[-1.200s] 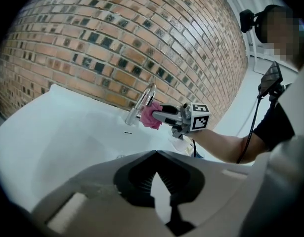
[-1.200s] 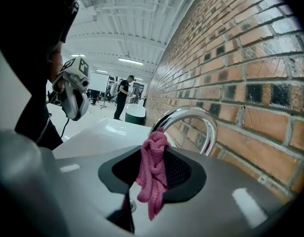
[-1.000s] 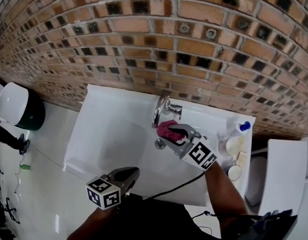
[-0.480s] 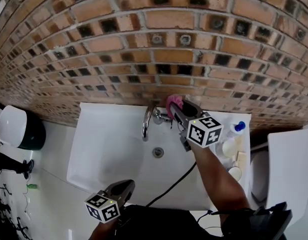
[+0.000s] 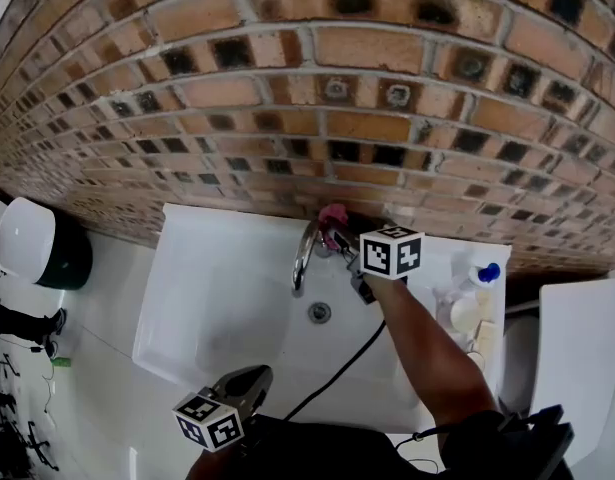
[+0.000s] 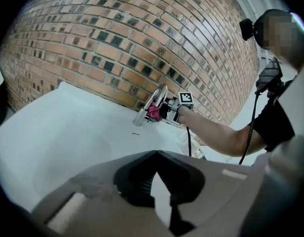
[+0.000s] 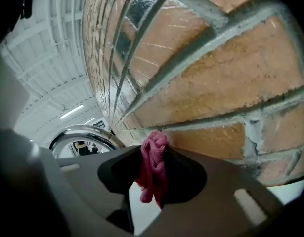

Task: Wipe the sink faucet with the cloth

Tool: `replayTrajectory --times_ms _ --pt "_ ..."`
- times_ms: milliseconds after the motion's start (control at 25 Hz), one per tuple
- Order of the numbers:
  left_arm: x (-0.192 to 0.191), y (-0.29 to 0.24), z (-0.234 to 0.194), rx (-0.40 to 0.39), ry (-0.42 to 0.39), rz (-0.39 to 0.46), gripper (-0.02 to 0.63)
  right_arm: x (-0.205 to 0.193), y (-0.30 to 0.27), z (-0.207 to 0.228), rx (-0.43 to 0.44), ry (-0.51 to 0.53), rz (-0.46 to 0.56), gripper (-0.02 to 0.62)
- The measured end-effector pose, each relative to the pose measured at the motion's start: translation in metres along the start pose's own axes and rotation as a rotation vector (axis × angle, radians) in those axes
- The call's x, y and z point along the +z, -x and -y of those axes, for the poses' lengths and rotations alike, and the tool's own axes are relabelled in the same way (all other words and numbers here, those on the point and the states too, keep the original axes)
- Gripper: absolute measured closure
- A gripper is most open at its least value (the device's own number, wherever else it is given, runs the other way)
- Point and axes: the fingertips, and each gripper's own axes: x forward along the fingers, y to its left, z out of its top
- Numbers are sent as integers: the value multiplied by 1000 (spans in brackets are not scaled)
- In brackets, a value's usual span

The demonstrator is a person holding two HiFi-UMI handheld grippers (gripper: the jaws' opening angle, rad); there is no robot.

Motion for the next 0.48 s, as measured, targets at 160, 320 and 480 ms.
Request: replayTrajectory --times_ms 160,320,480 --pt "-4 -4 -6 -5 27 -5 600 3 -8 1 35 -65 17 474" --pt "-6 -10 -4 -29 37 -9 600 14 -7 -7 72 -97 49 474" --pt "-7 -10 -3 -59 31 -6 600 32 0 -19 80 -58 86 476"
